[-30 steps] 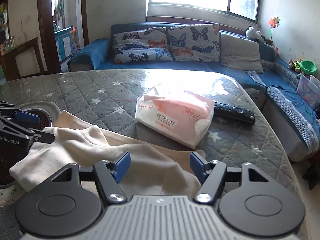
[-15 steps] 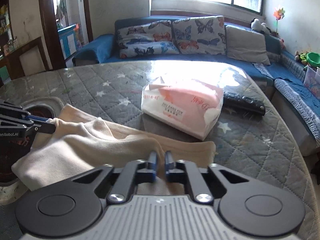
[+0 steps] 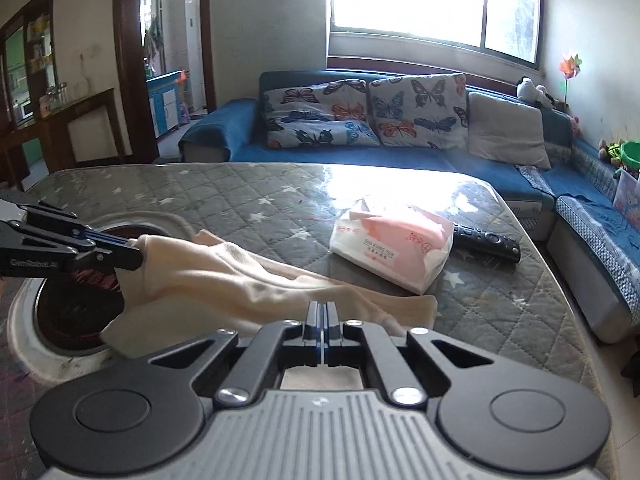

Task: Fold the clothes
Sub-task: 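Lift the sweatshirt with both grippers to unfold it in the air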

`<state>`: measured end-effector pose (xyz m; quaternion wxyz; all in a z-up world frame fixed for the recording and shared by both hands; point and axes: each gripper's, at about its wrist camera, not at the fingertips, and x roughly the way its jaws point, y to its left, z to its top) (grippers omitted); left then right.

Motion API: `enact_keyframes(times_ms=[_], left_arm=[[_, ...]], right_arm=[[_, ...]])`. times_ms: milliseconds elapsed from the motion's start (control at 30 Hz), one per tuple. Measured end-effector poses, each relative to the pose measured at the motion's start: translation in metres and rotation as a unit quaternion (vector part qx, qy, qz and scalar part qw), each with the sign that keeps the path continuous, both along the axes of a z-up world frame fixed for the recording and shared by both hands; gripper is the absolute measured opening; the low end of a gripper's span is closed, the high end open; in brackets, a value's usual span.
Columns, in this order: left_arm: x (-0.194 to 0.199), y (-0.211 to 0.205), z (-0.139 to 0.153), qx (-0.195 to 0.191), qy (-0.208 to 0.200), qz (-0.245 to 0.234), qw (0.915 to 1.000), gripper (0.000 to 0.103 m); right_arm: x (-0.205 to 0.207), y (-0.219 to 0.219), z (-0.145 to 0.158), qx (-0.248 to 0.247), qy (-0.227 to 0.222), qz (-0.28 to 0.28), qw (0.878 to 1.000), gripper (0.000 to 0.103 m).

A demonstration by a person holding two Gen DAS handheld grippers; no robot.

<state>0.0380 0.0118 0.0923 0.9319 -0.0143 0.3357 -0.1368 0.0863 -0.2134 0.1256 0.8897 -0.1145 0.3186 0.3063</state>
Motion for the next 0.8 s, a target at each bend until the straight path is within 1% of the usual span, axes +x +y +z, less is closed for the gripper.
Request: enact_keyframes(times_ms=[100,167,233,267,333,400,433,533,600,667,700,733,800], left_arm=[[-0.016,-0.001,0.001,-0.001,-0.002,-0.012,0.9999,0.006],[-0.024,-0.002,-0.001,-0.001,0.001,-0.017,0.9999,0.006],[-0.029,-0.002,-0.004,-0.002,0.005,-0.018,0.9998,0.006],[-0.030,-0.002,-0.005,-0.004,0.007,-0.018,0.9998,0.006],[-0.030,0.000,-0.008,-0.007,0.010,-0.016,0.9998,0.006],[-0.027,0.002,-0.012,-0.008,0.015,-0.013,0.9998,0.006],[-0.025,0.004,-0.013,-0.009,0.018,-0.012,0.9997,0.006],[-0.019,0.009,-0.018,-0.011,0.026,-0.005,0.9996,0.006],[-0.016,0.011,-0.020,-0.010,0.028,-0.002,0.9996,0.006],[-0.013,0.013,-0.023,-0.011,0.031,0.004,0.9995,0.006],[-0.011,0.014,-0.023,-0.011,0.033,0.007,0.9994,0.006],[-0.010,0.016,-0.024,-0.011,0.034,0.010,0.9993,0.006],[-0.009,0.018,-0.024,-0.008,0.033,0.016,0.9993,0.006]], right_arm=[[0.001,0.002,-0.004,-0.016,-0.008,-0.008,1.000,0.007],[0.008,0.004,-0.010,-0.025,-0.006,-0.016,1.000,0.013],[0.017,0.006,-0.017,-0.036,-0.002,-0.022,0.999,0.023],[0.021,0.008,-0.022,-0.042,-0.001,-0.021,0.999,0.024],[0.031,0.012,-0.029,-0.051,0.000,-0.021,0.998,0.034],[0.041,0.015,-0.037,-0.056,0.002,-0.021,0.998,0.036],[0.046,0.017,-0.040,-0.056,0.006,-0.019,0.998,0.041],[0.058,0.022,-0.048,-0.062,0.009,-0.016,0.998,0.050],[0.067,0.025,-0.056,-0.064,0.019,-0.016,0.998,0.050],[0.077,0.026,-0.065,-0.060,0.050,-0.015,0.997,0.047],[0.078,0.024,-0.067,-0.054,0.056,-0.013,0.997,0.040],[0.078,0.023,-0.068,-0.048,0.059,-0.012,0.997,0.027],[0.074,0.018,-0.063,-0.037,0.059,-0.018,0.997,0.009]])
